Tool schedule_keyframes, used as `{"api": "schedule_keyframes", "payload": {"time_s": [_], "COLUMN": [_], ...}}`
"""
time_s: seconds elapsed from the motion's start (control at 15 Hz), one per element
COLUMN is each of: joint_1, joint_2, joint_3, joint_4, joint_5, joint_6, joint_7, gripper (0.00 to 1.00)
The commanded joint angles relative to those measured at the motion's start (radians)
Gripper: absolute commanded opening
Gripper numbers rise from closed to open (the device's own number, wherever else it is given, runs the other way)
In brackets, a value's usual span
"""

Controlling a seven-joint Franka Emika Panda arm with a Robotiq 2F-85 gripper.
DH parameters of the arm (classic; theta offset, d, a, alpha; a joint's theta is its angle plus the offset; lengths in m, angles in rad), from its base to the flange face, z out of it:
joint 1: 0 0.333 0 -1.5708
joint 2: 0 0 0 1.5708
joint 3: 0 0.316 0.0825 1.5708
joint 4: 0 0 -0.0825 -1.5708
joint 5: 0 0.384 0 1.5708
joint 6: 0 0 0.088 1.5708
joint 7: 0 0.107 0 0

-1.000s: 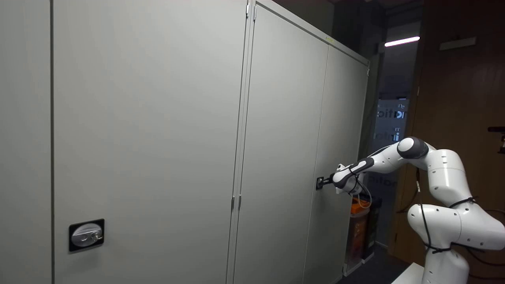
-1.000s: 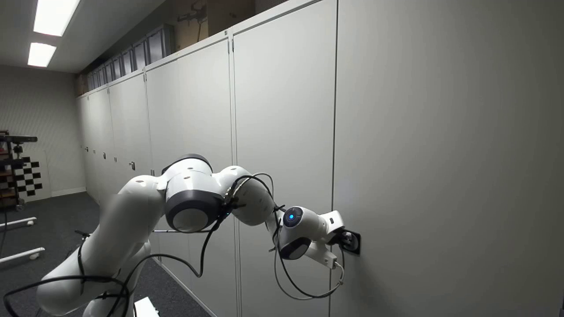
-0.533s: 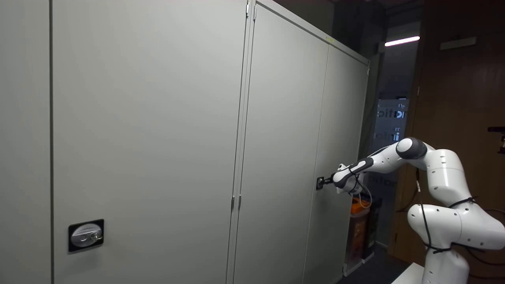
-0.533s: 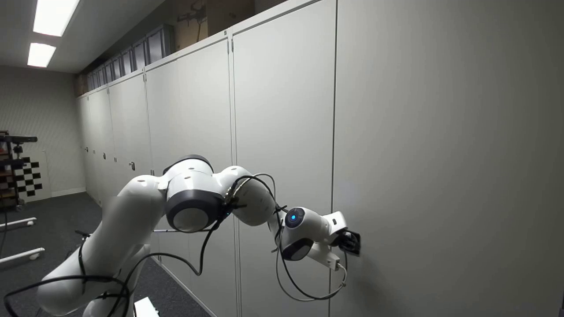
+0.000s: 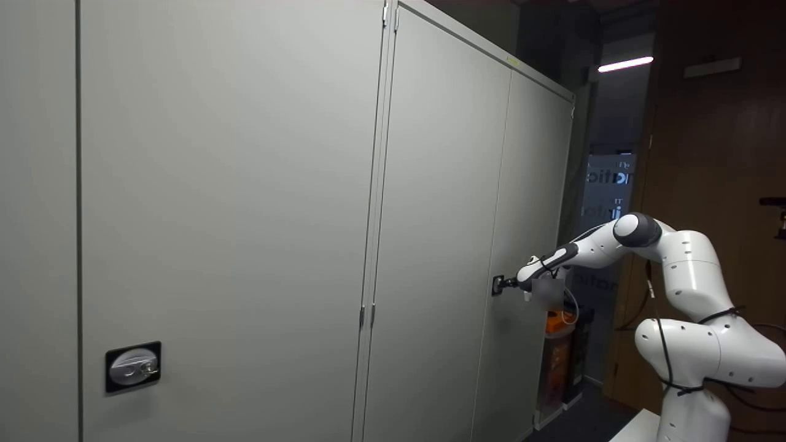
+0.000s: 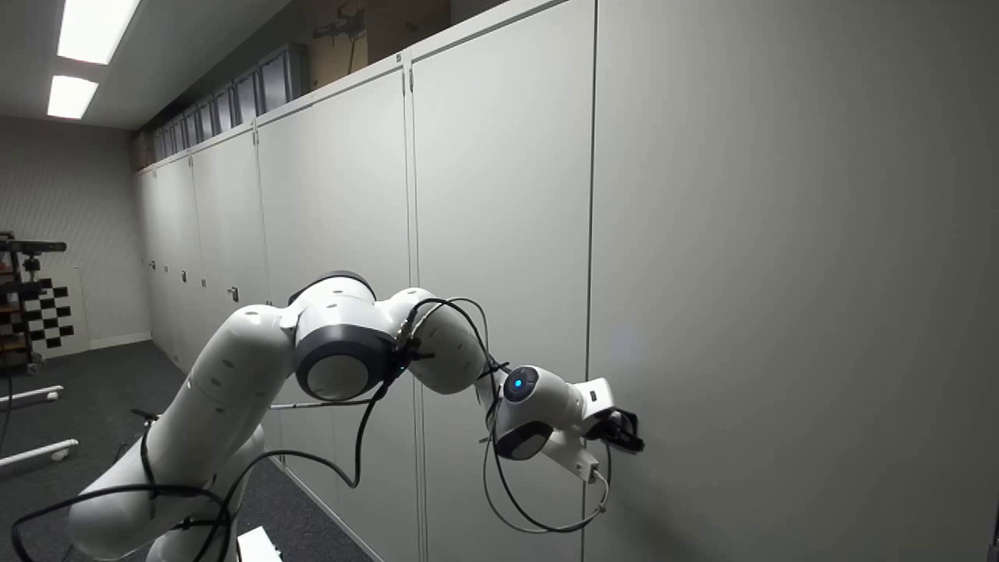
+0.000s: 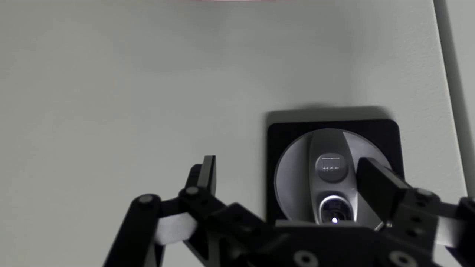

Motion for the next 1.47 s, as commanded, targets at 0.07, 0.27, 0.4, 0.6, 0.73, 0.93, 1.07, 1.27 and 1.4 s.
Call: {"api": "schedule_keyframes", "payload": {"time_s": [0.07, 0.27, 0.4, 0.6, 0.73, 0.93, 1.07, 1.27, 1.4], "joint_1": [0.007, -0.013, -0.034, -0.066, -0.103, -0.192, -0.254, -0.319, -0.326], "joint_2": [0.138, 0.191, 0.216, 0.257, 0.284, 0.318, 0.35, 0.429, 0.528], "joint_3": [-0.058, -0.054, -0.038, 0.0, 0.05, 0.168, 0.253, 0.337, 0.343], "joint_4": [-0.117, -0.184, -0.217, -0.264, -0.294, -0.341, -0.376, -0.437, -0.486], "joint_5": [0.099, 0.132, 0.139, 0.131, 0.122, 0.106, 0.112, 0.145, 0.186], "joint_6": [0.005, 0.005, 0.003, -0.017, -0.032, -0.051, -0.064, -0.074, -0.084], "joint_7": [0.024, 0.023, 0.027, 0.058, 0.094, 0.156, 0.196, 0.251, 0.288], "gripper": [1.0, 1.0, 1.0, 1.0, 1.0, 1.0, 1.0, 1.0, 1.0]}}
